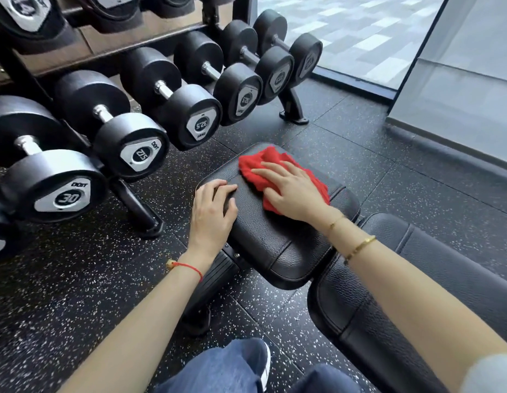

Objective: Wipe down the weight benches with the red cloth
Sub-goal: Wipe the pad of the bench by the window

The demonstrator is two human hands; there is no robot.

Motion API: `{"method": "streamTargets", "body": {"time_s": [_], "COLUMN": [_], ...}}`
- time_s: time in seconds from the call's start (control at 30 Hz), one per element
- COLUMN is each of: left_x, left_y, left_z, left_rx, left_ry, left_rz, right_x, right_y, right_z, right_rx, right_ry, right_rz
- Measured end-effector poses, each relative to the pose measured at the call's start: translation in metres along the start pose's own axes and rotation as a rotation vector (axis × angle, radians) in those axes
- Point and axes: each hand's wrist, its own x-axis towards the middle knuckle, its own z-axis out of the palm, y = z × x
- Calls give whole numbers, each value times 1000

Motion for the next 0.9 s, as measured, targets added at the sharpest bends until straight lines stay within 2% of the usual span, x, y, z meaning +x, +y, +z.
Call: {"method": "streamTargets", "body": {"time_s": [0.1,0.17,0.27,0.4,0.57,0.7,0.9], "left_x": [0,0,-1,-1,-1,-2,1], "left_y": [-1,0,0,0,1,5,7], "left_z": [1,1,0,2,0,-3,-5], "left_rx": [-5,-6,-2,-2,-15,-6,45], "left_ry": [7,-1,-7,-7,-27,-51,-82], "left_rz": [-3,-8,-18,-17,-20,-31,-22], "right_x": [30,46,34,-37,-119,-124,-151], "right_y": [22,19,-1,-21,-19,-28,-39], "right_z": [-10,-12,-5,-7,-19,-20,-12], "right_rx": [-19,-8,-18,-7,-10,-44,-84], "right_ry": [6,-12,-36,-61,-97,-113,-150], "right_rz": [177,230,147,-16,-75,-82,-249]}}
